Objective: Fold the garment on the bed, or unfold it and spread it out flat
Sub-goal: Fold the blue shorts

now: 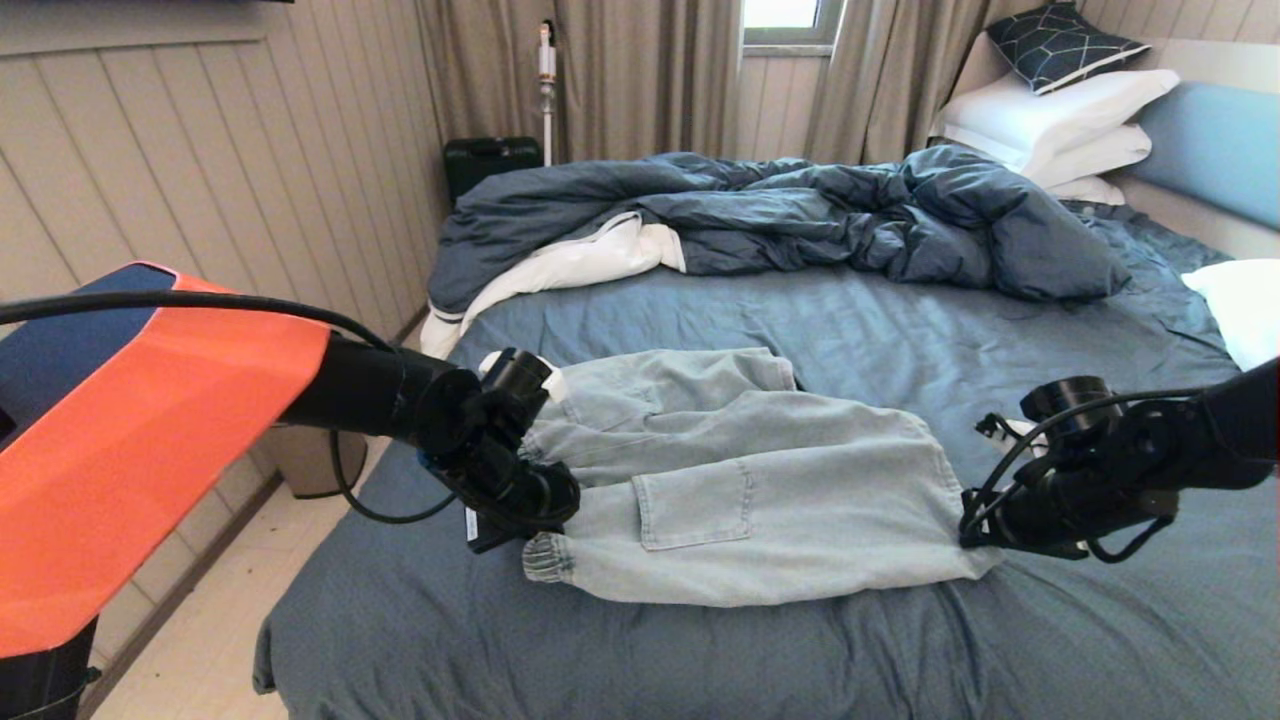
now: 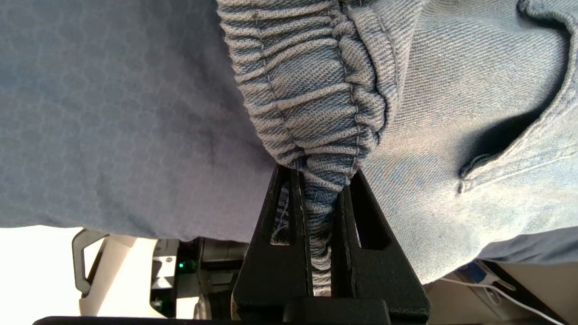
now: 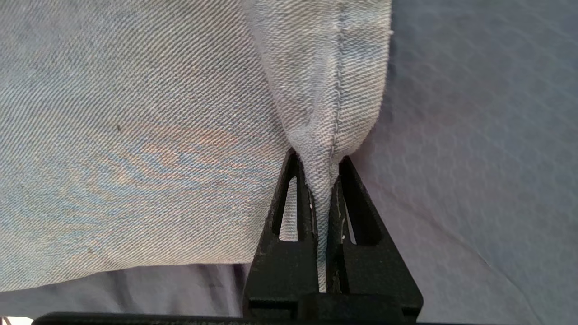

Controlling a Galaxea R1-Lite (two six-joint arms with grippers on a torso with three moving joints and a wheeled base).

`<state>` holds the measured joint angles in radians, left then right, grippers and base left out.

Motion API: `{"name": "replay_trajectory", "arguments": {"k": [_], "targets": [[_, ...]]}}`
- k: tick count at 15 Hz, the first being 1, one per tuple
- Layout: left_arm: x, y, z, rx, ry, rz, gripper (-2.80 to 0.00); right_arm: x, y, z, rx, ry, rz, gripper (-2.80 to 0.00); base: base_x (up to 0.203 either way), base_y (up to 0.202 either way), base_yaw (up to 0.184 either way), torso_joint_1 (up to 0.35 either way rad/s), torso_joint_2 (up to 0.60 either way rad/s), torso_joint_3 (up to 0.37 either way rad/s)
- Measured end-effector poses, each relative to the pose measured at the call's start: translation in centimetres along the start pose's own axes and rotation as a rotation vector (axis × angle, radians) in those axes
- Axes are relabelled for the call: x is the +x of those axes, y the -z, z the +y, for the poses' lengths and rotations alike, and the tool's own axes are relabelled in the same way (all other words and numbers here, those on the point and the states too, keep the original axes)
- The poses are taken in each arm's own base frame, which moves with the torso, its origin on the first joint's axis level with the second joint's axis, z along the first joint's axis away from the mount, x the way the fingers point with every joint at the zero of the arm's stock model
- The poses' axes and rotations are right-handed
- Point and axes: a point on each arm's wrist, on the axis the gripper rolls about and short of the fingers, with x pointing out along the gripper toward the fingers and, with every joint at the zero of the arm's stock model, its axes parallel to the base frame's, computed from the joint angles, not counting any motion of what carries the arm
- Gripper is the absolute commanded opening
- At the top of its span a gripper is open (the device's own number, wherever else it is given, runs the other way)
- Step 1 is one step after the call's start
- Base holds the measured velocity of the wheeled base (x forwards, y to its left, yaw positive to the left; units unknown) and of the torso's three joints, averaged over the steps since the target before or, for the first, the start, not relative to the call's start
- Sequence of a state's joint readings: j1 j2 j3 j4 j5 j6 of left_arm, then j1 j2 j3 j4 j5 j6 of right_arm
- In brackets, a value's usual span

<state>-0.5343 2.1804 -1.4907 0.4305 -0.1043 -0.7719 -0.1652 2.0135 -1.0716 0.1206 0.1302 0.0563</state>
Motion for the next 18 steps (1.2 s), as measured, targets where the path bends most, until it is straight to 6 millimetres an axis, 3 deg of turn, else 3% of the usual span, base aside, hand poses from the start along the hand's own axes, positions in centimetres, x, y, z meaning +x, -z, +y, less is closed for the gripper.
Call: {"name": "replay_trajectory", "arguments": {"k": [6,12,15,18], "targets": [[-3.4,2.2,0.7,0.003,0.004,0.011,-2.80,-5.4,2.1,-1.4,0.028,0.030,-0.073,-2.80,0.000,0.000,0.000,0.000,0.00,0.000],[-8.3,7.8,2.6,0.005,0.015,0.043,-2.80,-9.5,8.3,-2.9,0.036,0.058,-0.065,-2.80,0.000,0.000,0.000,0.000,0.00,0.000],[-9.9,9.1,3.1,0.018,0.023,0.047,-2.80,-10.7,9.3,-2.9,0.031,0.062,-0.089,-2.80,0.000,0.000,0.000,0.000,0.00,0.000],[-13.0,10.9,4.4,0.029,0.022,0.065,-2.80,-13.3,11.2,-2.4,0.006,0.067,-0.159,-2.80,0.000,0.000,0.000,0.000,0.00,0.000]]}}
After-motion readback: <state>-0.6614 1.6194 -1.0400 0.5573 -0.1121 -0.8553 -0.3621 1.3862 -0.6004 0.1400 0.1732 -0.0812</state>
